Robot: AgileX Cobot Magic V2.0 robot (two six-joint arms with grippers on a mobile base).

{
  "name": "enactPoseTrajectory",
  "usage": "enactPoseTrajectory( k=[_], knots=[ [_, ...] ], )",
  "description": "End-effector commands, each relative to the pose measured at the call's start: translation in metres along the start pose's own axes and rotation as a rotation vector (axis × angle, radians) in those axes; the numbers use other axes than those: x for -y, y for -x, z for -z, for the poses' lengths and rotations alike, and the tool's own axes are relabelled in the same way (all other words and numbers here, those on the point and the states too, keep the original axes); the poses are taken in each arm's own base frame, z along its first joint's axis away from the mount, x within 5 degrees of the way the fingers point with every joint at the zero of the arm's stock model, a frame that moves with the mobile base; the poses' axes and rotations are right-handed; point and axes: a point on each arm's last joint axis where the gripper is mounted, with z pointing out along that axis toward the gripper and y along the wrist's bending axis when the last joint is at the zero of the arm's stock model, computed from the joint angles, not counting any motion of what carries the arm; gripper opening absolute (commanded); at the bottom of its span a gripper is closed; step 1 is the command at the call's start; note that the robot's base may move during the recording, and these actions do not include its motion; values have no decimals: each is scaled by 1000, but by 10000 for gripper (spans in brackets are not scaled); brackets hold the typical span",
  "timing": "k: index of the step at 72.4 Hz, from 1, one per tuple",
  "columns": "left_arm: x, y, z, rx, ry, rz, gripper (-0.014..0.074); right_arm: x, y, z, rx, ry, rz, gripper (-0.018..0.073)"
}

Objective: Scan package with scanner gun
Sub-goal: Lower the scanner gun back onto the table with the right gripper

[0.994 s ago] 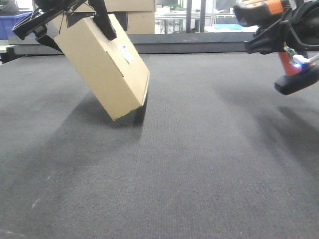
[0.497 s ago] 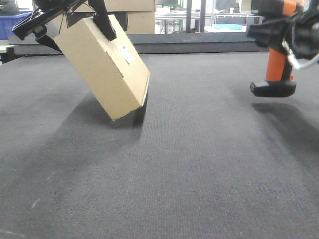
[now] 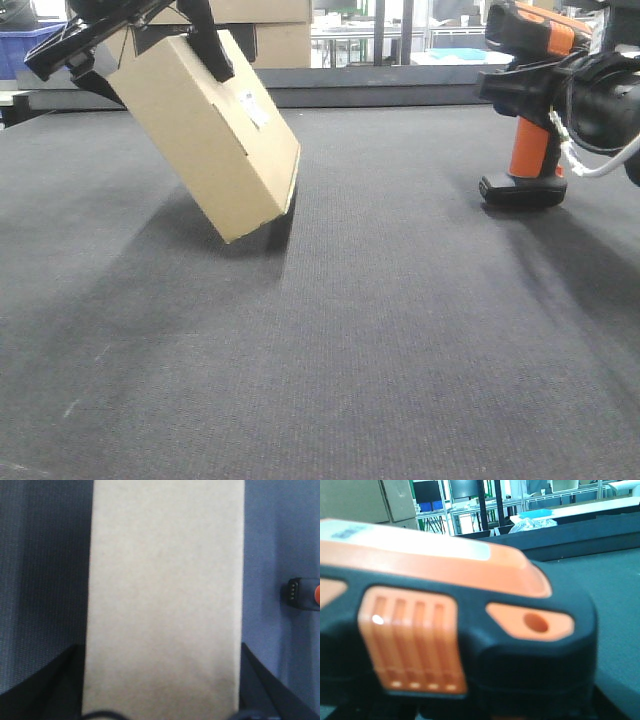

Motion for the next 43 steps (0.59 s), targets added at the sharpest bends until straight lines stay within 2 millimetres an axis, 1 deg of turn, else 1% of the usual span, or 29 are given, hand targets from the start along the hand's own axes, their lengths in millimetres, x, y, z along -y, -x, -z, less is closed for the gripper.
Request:
enactPoseTrajectory(
  k=[1, 11, 13, 15, 19, 26, 27, 28, 29, 32, 36, 43],
  knots=[
    [4, 0, 4, 13, -20, 7, -111, -1, 10, 0, 78, 11, -3, -168],
    [4, 1, 4, 15, -20, 7, -111, -1, 5, 0, 30, 12, -3, -168],
    [4, 1, 4, 15, -20, 7, -111, -1, 5, 0, 28, 12, -3, -162],
    [4, 1, 4, 15, -20, 7, -111, -1, 5, 0, 25, 12, -3, -136],
    [4, 1, 4, 15, -20, 7, -111, -1, 5, 0, 25, 12, -3, -56],
    [4, 1, 4, 15, -20, 7, -111, -1, 5, 0, 30, 12, -3, 139],
    [4, 1, 4, 15, -20, 7, -111, -1, 5, 0, 30, 12, -3, 155],
    [4, 1, 4, 15, -20, 7, -111, -1, 5, 0, 30, 12, -3, 200],
    [4, 1, 4, 15, -20, 7, -111, -1, 5, 0, 30, 12, -3, 214],
    [4, 1, 4, 15, -20, 7, -111, -1, 5, 0, 30, 12, -3, 299],
    [4, 1, 4, 15, -20, 7, -111, -1, 5, 0, 20, 13, -2, 386],
    [4, 1, 4, 15, -20, 7, -111, -1, 1, 0, -22, 14, -2, 500]
  ],
)
